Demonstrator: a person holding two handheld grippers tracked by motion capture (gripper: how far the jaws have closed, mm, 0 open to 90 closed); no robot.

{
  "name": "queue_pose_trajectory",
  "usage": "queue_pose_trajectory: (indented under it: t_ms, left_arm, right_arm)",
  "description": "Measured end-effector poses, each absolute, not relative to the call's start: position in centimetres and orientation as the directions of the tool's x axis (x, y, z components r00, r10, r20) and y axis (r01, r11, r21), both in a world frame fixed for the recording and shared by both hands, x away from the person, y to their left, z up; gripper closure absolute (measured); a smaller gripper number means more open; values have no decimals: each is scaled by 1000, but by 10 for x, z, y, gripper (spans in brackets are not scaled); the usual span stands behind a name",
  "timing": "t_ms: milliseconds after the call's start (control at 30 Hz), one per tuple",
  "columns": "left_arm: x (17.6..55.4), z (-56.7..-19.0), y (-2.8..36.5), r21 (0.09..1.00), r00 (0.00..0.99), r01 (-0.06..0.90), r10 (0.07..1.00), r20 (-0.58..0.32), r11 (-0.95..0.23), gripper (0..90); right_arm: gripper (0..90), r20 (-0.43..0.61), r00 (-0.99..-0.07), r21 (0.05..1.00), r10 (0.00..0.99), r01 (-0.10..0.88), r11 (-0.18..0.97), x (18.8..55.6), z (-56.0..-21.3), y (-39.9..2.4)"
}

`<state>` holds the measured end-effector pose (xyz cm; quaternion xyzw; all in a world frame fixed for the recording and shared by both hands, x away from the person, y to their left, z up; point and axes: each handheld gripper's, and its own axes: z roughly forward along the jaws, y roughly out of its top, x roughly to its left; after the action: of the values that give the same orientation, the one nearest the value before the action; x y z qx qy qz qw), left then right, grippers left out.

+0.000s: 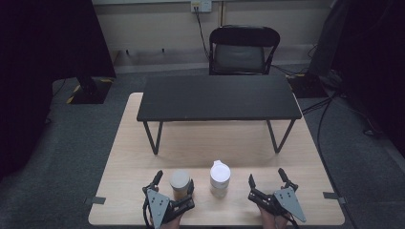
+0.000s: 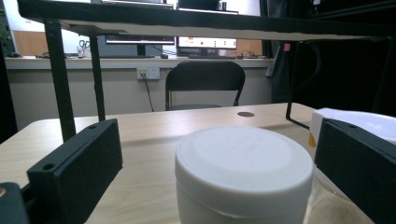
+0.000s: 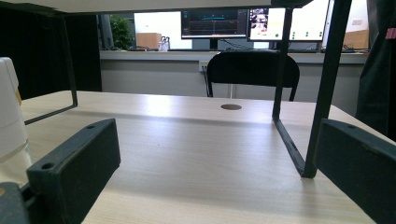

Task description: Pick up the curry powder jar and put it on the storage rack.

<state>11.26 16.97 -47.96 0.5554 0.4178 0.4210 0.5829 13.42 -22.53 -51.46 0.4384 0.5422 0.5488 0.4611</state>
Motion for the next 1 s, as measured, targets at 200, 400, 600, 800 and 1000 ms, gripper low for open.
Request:
queue_pose_trajectory:
  t_ms: [200, 400, 600, 800, 1000]
  left_arm:
    - [113, -482, 169, 1000, 303, -17, 953, -18, 24, 62]
    - [114, -482, 168, 999, 307, 28, 951, -36, 29, 139]
    - [114, -484, 166, 999, 304, 40, 952, -38, 27, 203]
    - [115, -485, 166, 999, 311, 39, 950, -30, 18, 277]
    - [114, -486, 165, 999, 315, 29, 949, -22, 13, 336]
  right_arm:
    - [0, -19, -190, 999, 982, -31, 13, 134, -515, -225]
    - [0, -19, -190, 999, 982, -31, 14, 134, -515, -225]
    - [0, -19, -190, 999, 982, -31, 13, 134, -515, -225]
    - [0, -19, -189, 999, 982, -31, 13, 134, -515, -225]
    - [0, -20, -189, 999, 982, -31, 14, 134, -515, -225]
